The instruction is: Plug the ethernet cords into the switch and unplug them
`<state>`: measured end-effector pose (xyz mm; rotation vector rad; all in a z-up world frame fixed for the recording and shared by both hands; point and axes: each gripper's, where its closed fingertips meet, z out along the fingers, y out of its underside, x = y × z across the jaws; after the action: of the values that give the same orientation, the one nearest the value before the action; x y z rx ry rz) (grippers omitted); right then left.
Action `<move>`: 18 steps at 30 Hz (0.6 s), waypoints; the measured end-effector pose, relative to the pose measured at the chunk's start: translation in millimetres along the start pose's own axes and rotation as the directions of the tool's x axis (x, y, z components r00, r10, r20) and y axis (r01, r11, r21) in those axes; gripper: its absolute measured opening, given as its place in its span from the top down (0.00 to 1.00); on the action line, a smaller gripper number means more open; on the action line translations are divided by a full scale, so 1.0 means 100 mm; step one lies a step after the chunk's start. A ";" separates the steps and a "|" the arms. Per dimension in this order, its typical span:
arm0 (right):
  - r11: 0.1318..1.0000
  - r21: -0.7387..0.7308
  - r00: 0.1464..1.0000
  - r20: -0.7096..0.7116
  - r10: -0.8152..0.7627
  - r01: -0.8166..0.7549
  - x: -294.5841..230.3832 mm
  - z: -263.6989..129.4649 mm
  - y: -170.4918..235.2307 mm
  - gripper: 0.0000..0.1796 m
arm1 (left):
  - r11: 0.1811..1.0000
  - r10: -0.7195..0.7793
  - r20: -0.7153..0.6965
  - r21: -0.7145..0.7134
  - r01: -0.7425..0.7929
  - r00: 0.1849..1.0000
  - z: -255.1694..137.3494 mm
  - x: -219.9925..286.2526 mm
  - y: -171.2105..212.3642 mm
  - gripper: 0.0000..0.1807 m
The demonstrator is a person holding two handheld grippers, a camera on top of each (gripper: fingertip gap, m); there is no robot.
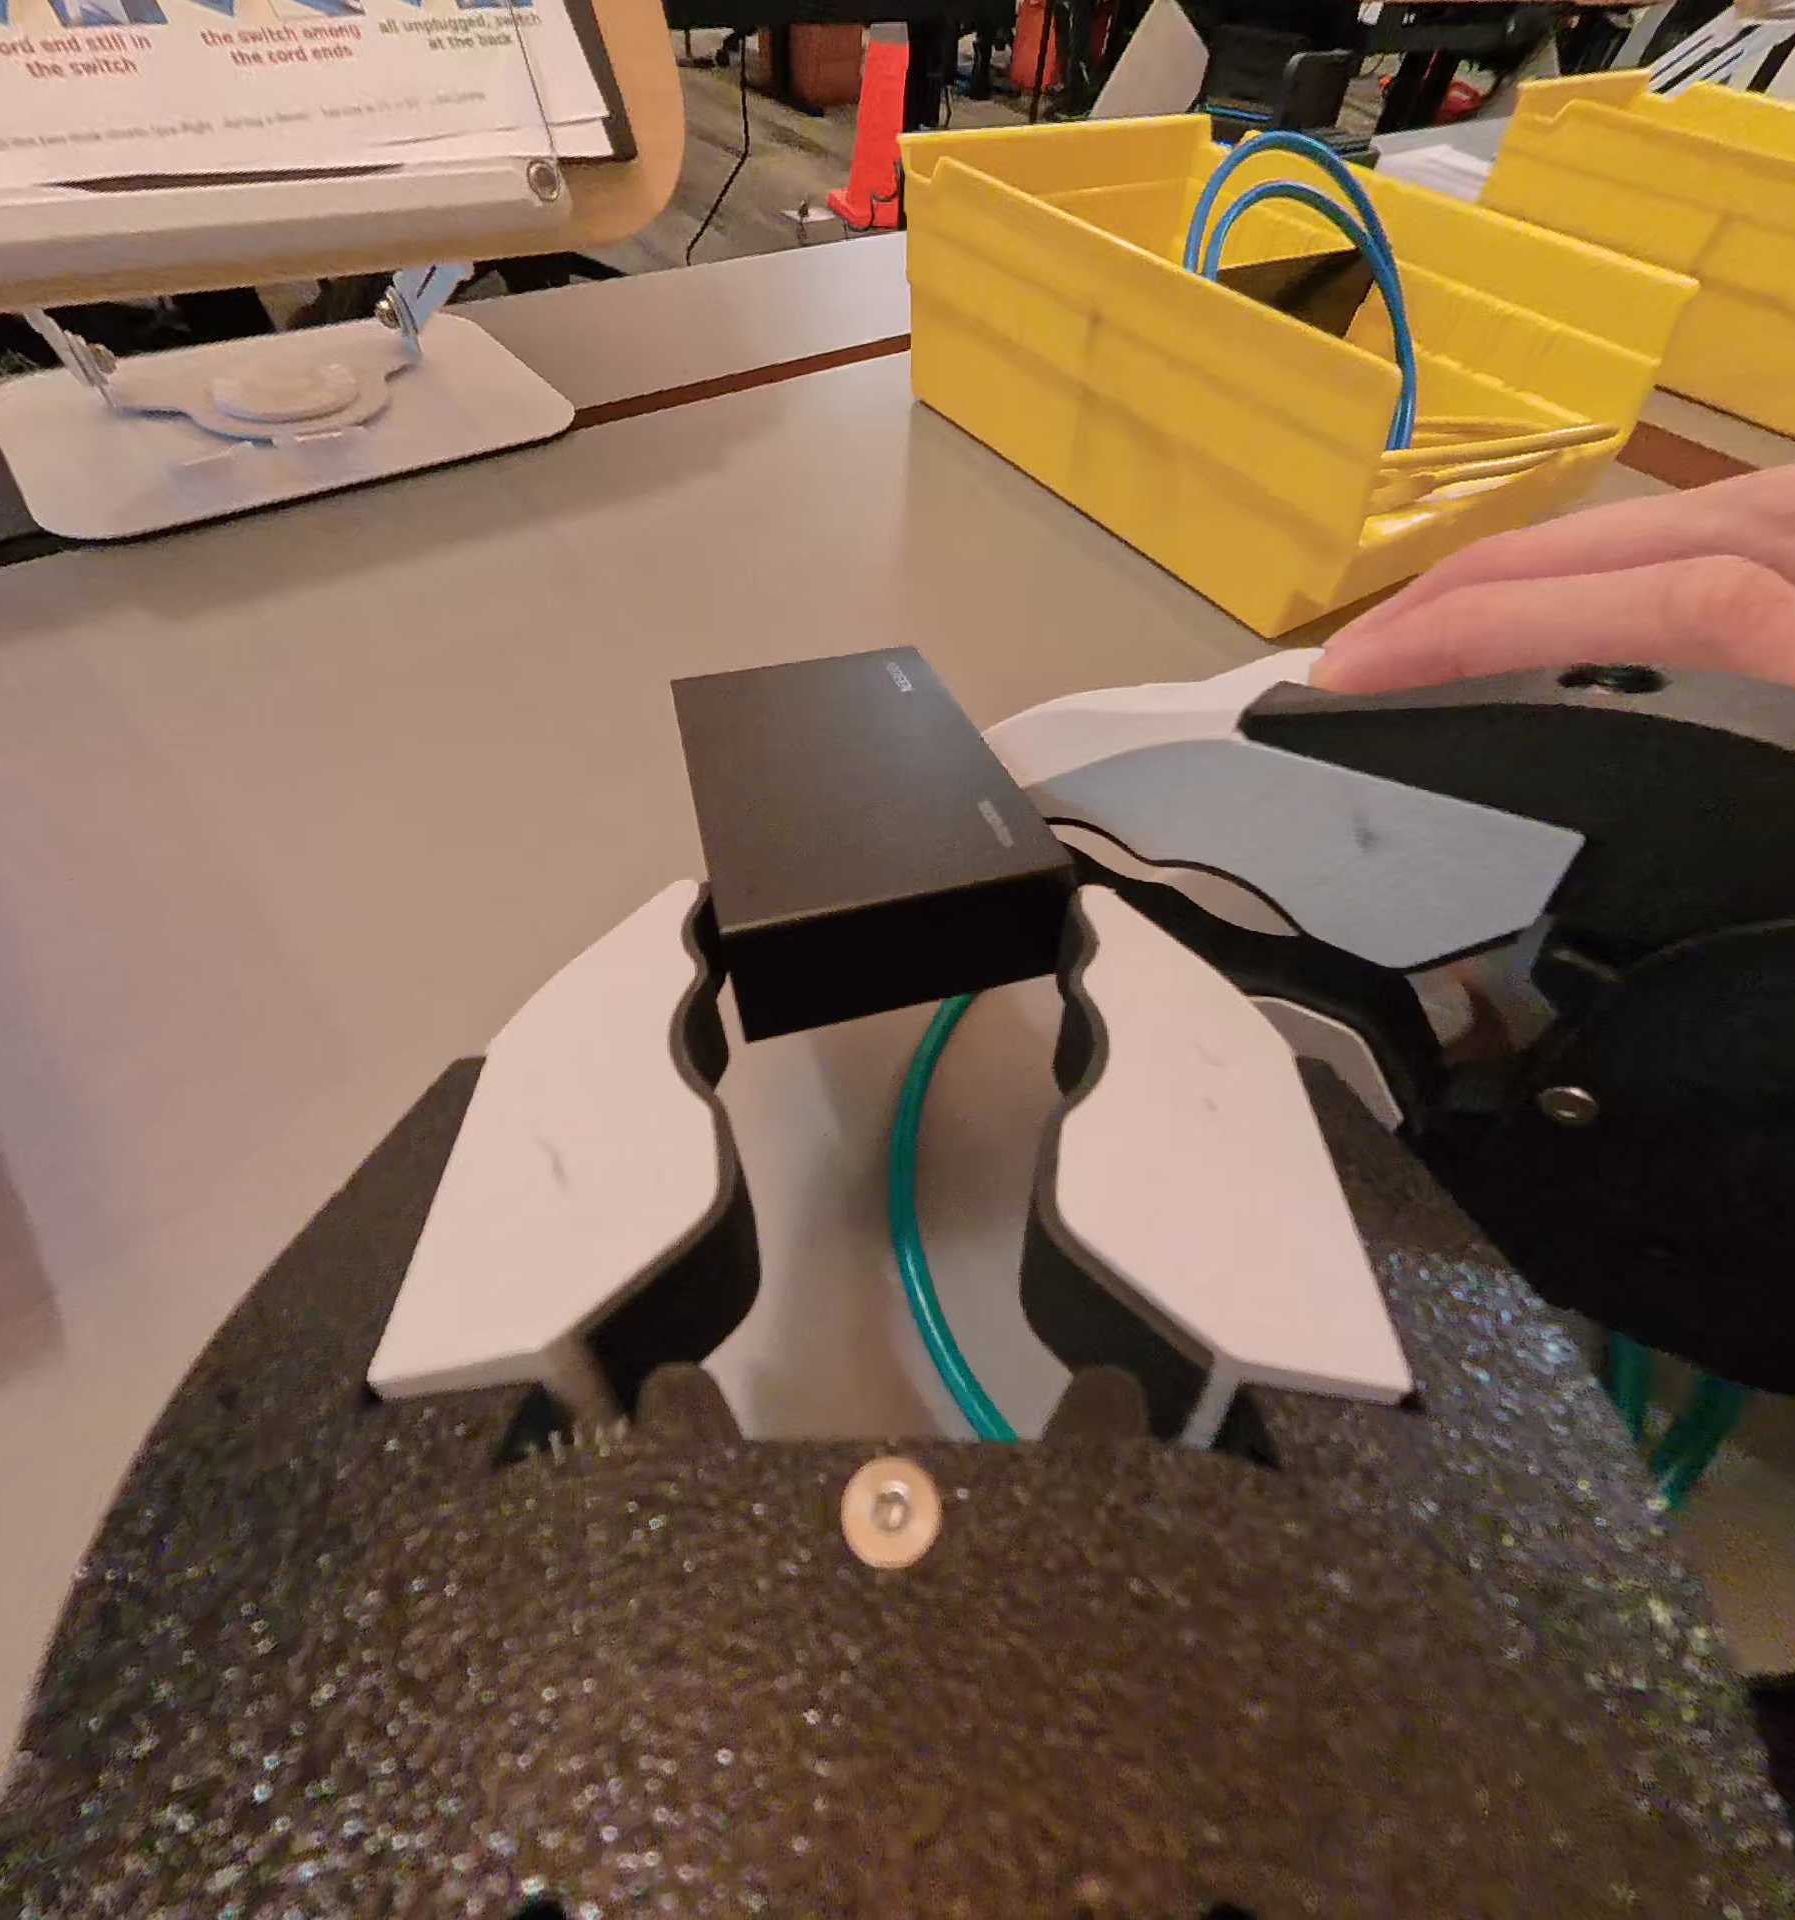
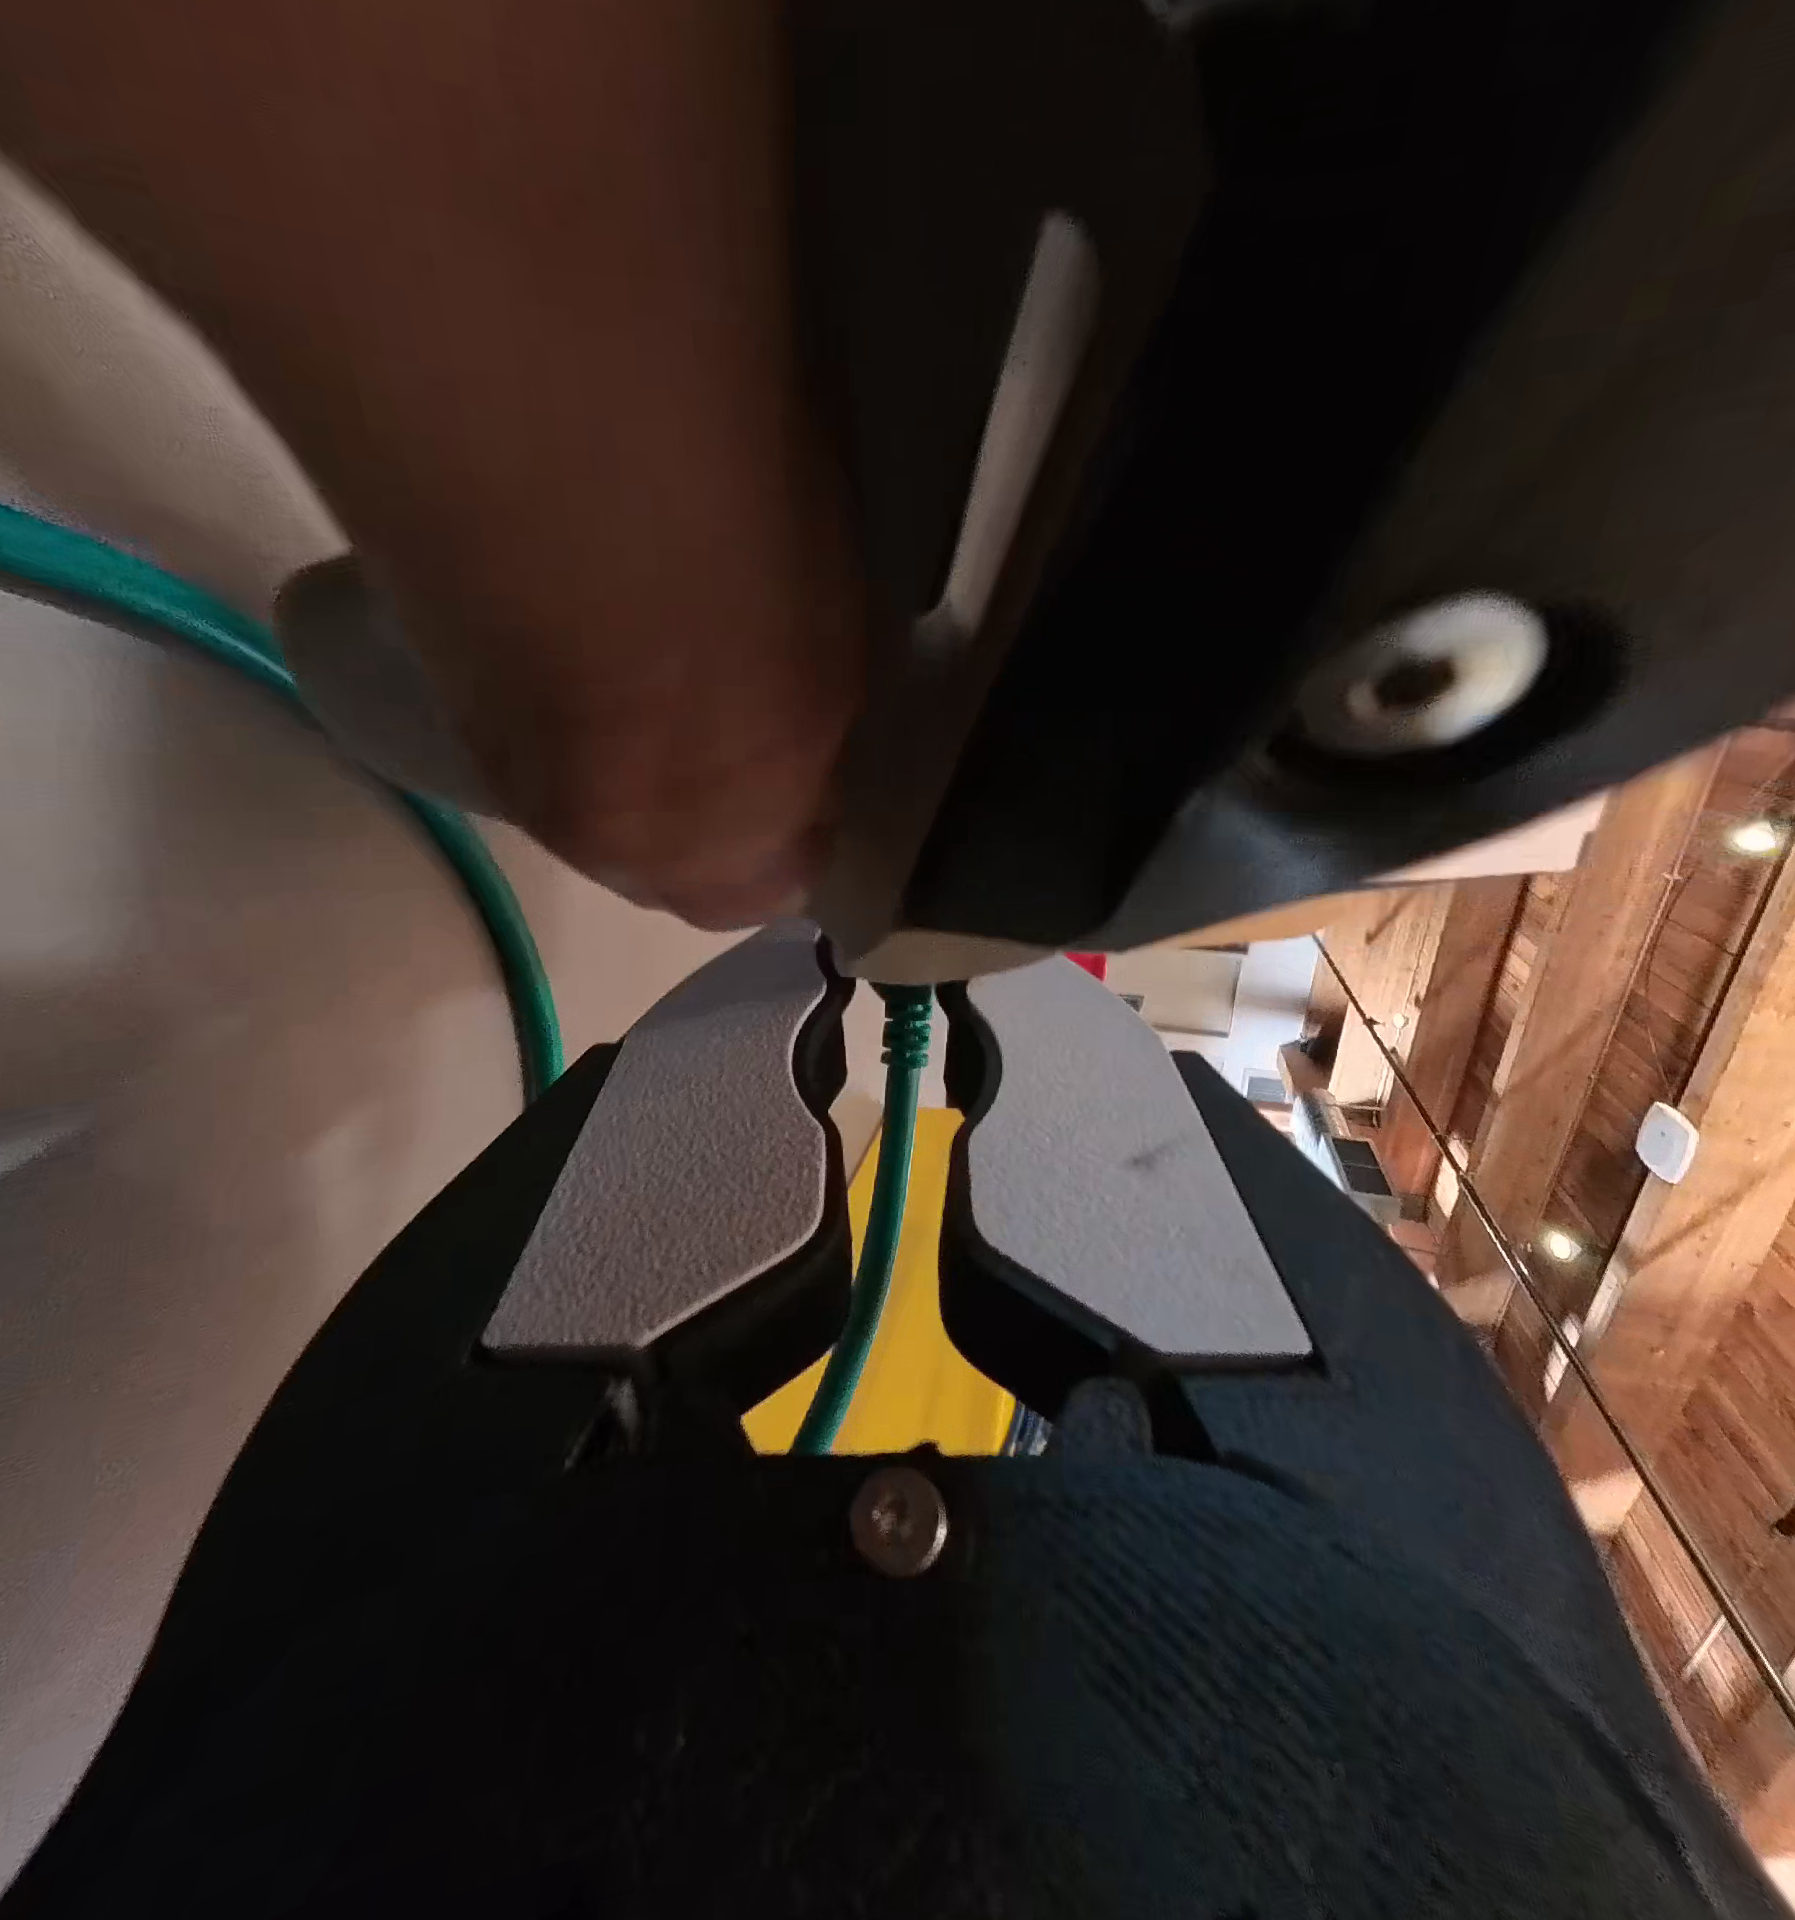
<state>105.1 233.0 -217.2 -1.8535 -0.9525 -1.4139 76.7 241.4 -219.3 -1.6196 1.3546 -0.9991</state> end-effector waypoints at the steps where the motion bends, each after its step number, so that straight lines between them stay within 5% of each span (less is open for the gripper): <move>1: 1.000 0.007 1.000 0.007 0.001 -0.001 -0.01 0.01 -0.01 0.92 | 1.000 -0.004 -0.003 -0.001 0.004 1.000 0.00 -0.01 0.01 0.66; 12: 0.978 0.024 0.969 0.132 -0.208 0.207 -0.09 0.08 0.02 0.92 | 0.992 -0.125 -0.023 -0.006 0.125 0.992 0.08 -0.04 0.10 0.66; 18: 0.982 -0.017 0.964 0.194 -0.183 0.189 -0.08 0.10 0.00 0.92 | 0.991 -0.130 -0.014 0.020 0.130 0.991 0.06 -0.09 0.08 0.66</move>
<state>109.2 239.9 -227.9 -1.9974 -1.2323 -1.3856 78.5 249.5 -229.5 -1.7062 1.2559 -1.0977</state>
